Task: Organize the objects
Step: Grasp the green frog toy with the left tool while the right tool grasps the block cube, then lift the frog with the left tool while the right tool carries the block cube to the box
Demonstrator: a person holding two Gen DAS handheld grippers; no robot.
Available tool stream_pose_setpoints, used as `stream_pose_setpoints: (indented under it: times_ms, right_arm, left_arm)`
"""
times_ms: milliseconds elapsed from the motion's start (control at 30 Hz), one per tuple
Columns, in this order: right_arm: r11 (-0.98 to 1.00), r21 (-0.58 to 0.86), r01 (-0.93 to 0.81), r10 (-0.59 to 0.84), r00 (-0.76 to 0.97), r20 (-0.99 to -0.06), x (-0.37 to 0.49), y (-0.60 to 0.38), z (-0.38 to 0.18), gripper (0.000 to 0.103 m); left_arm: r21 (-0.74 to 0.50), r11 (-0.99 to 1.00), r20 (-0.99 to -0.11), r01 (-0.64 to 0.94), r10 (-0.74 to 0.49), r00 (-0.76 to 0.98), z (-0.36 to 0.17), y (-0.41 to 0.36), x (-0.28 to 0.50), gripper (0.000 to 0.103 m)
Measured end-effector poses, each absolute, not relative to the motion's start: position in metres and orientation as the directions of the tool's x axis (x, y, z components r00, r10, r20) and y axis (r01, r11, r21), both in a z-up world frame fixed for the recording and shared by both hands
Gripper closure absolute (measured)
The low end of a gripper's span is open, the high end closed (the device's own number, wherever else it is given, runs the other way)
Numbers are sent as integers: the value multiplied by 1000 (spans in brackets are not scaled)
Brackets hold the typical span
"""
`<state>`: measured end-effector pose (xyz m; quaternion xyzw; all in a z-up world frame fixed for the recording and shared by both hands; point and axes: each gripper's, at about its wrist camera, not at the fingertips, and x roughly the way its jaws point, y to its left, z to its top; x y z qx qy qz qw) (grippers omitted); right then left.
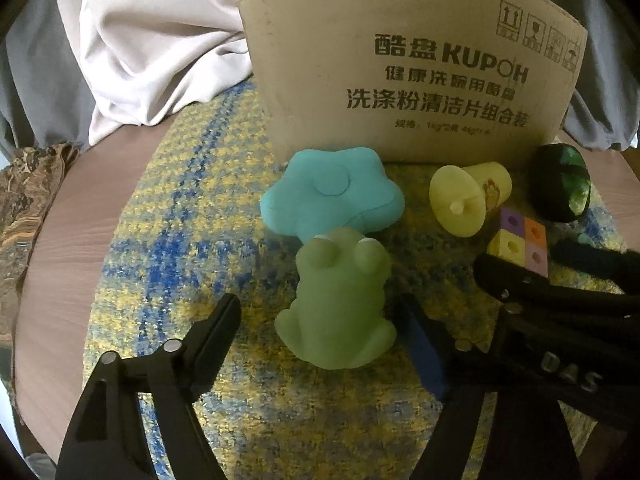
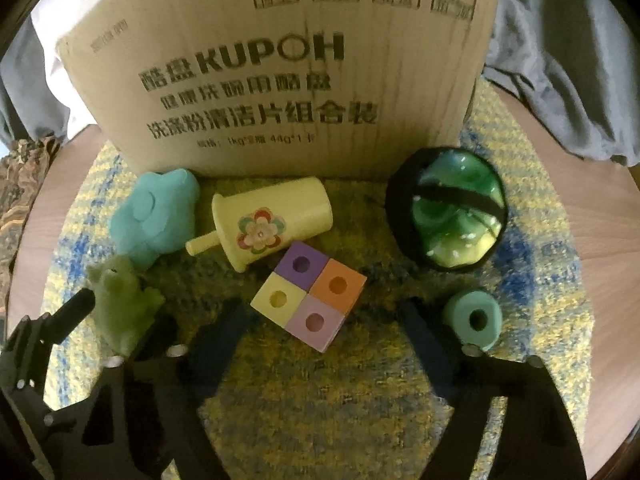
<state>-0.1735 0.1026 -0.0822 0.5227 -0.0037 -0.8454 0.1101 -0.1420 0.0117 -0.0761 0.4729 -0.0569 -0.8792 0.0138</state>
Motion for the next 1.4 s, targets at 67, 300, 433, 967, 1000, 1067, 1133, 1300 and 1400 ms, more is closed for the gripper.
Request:
stream_pose_setpoints:
  times_ms: [67, 300, 433, 967, 1000, 1067, 1133, 1300, 1400]
  right_arm:
    - [-977, 116, 178, -185, -443, -877, -173, 103, -81, 35]
    - [-977, 111, 182, -184, -457, -870, -172, 104, -79, 54]
    - [-976, 120, 182, -192, -460, -867, -169, 106, -79, 56]
    - [-972, 128, 199, -211, -485, -849, -149, 98, -66, 56]
    - [-971, 129, 199, -212, -487, -847, -152, 102, -64, 56]
    - [-971, 133, 199, -216, -490, -845, -150, 105, -60, 56]
    - [-971, 135, 198, -218, -492, -843, -152, 105, -55, 56]
    - [-970, 141, 197, -224, -507, -832, -143, 111, -50, 56]
    - [-970, 142, 197, -226, -519, -824, -141, 112, -44, 56]
  left_arm:
    - [110, -993, -830, -37, -71, -553, -76, 13, -141, 34]
    - [112, -992, -827, -51, -65, -558, -74, 20, -134, 47]
    - [118, -992, -824, -46, -72, -563, -73, 18, -133, 47]
    - [126, -991, -808, -38, -80, -583, -63, 18, -122, 47]
    - [127, -991, -807, -37, -81, -585, -62, 17, -122, 47]
    - [126, -991, -804, -36, -81, -589, -59, 17, -121, 47]
    - [126, -991, -800, -35, -81, -594, -56, 18, -121, 48]
    - [121, -992, -794, -35, -76, -603, -50, 18, -120, 48]
    - [120, -992, -788, -35, -74, -611, -45, 18, -119, 48]
